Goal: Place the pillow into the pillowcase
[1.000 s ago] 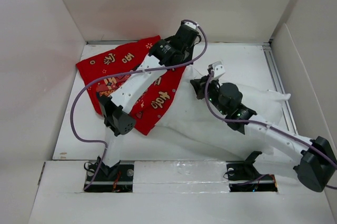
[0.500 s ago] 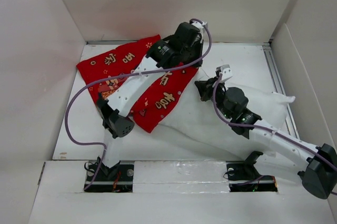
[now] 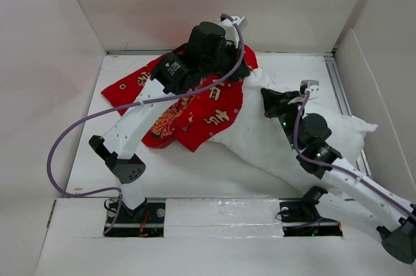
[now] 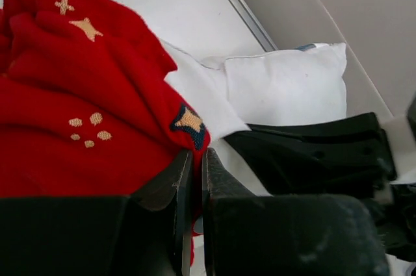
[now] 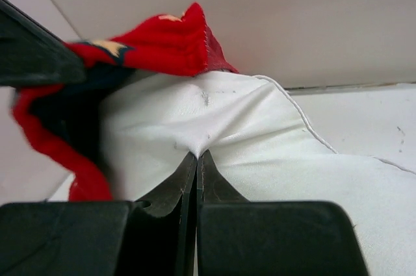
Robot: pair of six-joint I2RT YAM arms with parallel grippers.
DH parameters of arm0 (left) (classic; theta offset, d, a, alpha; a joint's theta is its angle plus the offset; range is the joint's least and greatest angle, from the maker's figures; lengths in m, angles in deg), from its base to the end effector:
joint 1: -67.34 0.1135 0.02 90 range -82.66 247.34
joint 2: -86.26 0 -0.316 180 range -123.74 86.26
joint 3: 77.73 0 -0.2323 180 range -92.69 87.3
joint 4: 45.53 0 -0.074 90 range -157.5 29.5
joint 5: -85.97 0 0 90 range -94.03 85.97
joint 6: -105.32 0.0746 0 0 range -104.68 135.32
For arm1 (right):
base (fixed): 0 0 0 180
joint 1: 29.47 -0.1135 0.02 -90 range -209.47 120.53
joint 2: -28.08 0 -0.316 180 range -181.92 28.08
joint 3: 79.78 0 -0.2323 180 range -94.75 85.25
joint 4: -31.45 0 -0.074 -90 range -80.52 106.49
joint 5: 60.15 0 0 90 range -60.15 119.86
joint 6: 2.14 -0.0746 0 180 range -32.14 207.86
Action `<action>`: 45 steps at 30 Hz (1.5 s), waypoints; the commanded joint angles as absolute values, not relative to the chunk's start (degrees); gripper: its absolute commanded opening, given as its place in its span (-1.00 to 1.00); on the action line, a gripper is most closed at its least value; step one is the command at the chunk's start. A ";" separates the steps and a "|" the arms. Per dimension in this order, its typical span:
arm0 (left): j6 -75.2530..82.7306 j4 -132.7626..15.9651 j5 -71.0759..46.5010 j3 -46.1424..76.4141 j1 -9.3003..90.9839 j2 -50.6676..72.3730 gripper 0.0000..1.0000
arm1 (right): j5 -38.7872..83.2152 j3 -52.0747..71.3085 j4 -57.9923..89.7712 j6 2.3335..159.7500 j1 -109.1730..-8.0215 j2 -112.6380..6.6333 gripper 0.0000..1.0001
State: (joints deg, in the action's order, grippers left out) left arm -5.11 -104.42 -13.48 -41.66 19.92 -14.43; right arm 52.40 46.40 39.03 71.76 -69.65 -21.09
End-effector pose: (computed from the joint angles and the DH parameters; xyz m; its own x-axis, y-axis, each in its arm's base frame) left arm 0.2548 -0.2954 0.5433 -0.4619 -0.0062 -0.8869 0.7172 0.5857 -0.3776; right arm 0.1595 0.0972 0.4017 0.0697 0.3940 -0.9164 -0.3423 0.8724 0.3491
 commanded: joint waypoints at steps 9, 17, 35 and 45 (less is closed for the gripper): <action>-5.78 -98.32 -17.43 -40.22 18.65 -29.91 -1.00 | 54.27 52.44 47.68 69.31 -70.87 -26.20 -1.00; -11.04 -95.40 -15.10 -40.06 21.27 -39.07 -1.00 | 56.22 60.55 53.57 67.46 -70.87 -28.97 0.16; -13.07 -103.74 11.17 -24.70 23.13 -15.19 1.00 | 56.23 34.09 -10.15 69.14 -70.95 -26.68 1.00; -13.69 -88.99 -0.68 10.20 22.34 -1.46 1.00 | 46.23 36.20 -0.93 70.81 -68.25 -38.88 1.00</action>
